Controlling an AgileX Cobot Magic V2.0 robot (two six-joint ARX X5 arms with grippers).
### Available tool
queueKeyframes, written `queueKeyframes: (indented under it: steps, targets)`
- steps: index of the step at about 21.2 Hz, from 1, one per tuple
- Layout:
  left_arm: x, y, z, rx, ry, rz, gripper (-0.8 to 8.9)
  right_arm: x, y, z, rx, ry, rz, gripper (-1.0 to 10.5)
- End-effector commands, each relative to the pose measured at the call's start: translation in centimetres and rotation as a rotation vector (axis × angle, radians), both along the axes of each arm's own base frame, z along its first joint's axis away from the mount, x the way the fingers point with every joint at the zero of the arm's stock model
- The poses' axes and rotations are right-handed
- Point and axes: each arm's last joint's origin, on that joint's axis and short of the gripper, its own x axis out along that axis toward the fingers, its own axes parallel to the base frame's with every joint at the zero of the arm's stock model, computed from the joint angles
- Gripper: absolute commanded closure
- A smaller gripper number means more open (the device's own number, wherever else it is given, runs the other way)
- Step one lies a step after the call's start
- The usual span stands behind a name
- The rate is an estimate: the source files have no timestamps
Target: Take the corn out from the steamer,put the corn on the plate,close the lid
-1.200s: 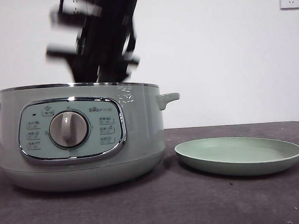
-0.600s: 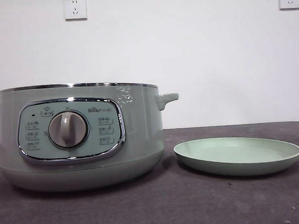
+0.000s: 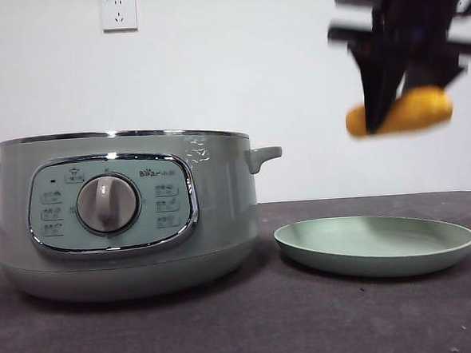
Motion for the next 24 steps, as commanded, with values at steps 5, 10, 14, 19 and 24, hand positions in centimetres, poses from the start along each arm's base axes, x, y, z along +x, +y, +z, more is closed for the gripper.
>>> queueKeyframes:
  steps: [5, 10, 14, 19, 24]
  targets:
    - [-0.3, 0.2, 1.1, -0.041, -0.066, 0.003, 8.22, 1.2, 0.6, -7.0, 0.011, 0.028, -0.027, 9.6]
    - [-0.3, 0.2, 1.1, -0.039, -0.063, 0.002, 8.22, 2.5, 1.1, -10.7, -0.030, 0.106, -0.019, 9.4]
    - [-0.1, 0.1, 1.0, -0.037, -0.059, 0.002, 8.22, 2.7, 1.2, -11.3, -0.035, 0.117, -0.019, 7.8]
    - [0.3, -0.2, 0.8, -0.033, -0.045, -0.010, 8.22, 2.8, 1.2, -11.3, -0.035, 0.113, -0.021, 5.0]
    - [1.2, -0.8, 0.4, -0.028, -0.015, -0.053, 8.22, 2.7, 1.2, -10.9, -0.030, 0.101, -0.021, 5.0]
